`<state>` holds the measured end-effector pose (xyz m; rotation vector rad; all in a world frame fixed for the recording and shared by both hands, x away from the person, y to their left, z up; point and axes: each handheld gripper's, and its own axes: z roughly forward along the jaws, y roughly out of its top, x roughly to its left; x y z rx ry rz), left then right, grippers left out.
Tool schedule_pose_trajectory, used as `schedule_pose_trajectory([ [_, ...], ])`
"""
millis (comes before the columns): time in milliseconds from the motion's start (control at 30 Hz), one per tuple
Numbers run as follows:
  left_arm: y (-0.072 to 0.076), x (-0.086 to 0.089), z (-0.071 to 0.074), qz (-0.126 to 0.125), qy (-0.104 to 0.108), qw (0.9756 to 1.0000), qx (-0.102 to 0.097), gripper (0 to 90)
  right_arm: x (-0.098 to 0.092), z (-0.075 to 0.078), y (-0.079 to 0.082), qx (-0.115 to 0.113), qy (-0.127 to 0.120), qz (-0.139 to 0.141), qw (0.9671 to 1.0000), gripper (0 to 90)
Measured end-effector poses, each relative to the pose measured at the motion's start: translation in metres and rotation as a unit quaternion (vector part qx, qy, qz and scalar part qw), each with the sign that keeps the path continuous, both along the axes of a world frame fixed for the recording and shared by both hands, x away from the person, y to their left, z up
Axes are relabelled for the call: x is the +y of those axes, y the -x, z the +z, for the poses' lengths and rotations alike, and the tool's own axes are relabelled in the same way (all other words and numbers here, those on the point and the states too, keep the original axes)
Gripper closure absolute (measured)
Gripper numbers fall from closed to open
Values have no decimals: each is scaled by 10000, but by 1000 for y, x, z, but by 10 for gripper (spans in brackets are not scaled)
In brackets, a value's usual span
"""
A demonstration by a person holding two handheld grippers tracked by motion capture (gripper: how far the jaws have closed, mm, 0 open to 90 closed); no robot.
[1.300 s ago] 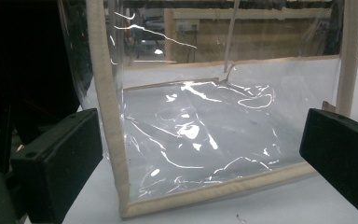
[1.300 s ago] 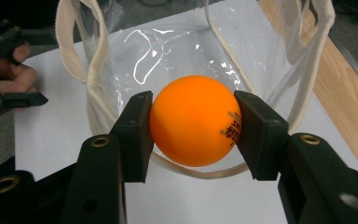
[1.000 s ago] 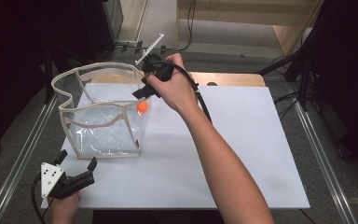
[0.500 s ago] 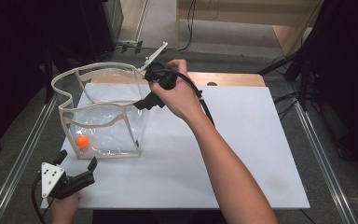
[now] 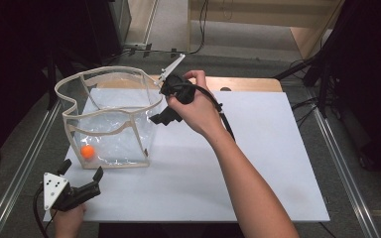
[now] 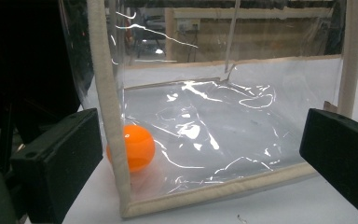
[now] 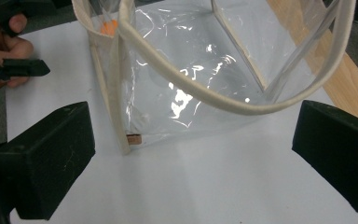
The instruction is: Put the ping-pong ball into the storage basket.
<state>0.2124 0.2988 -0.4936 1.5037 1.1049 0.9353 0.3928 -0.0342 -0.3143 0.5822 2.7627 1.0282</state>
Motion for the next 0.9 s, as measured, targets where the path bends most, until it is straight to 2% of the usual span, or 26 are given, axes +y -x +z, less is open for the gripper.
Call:
schedule_pose_trajectory([
  [633,0,-1,0,-10,-43,10000,1,0,-15,-18,13,62,21,-71,10000,0],
  [900,0,-1,0,-10,-79,10000,-10,0,-21,-26,18,-15,-46,-21,10000,0],
])
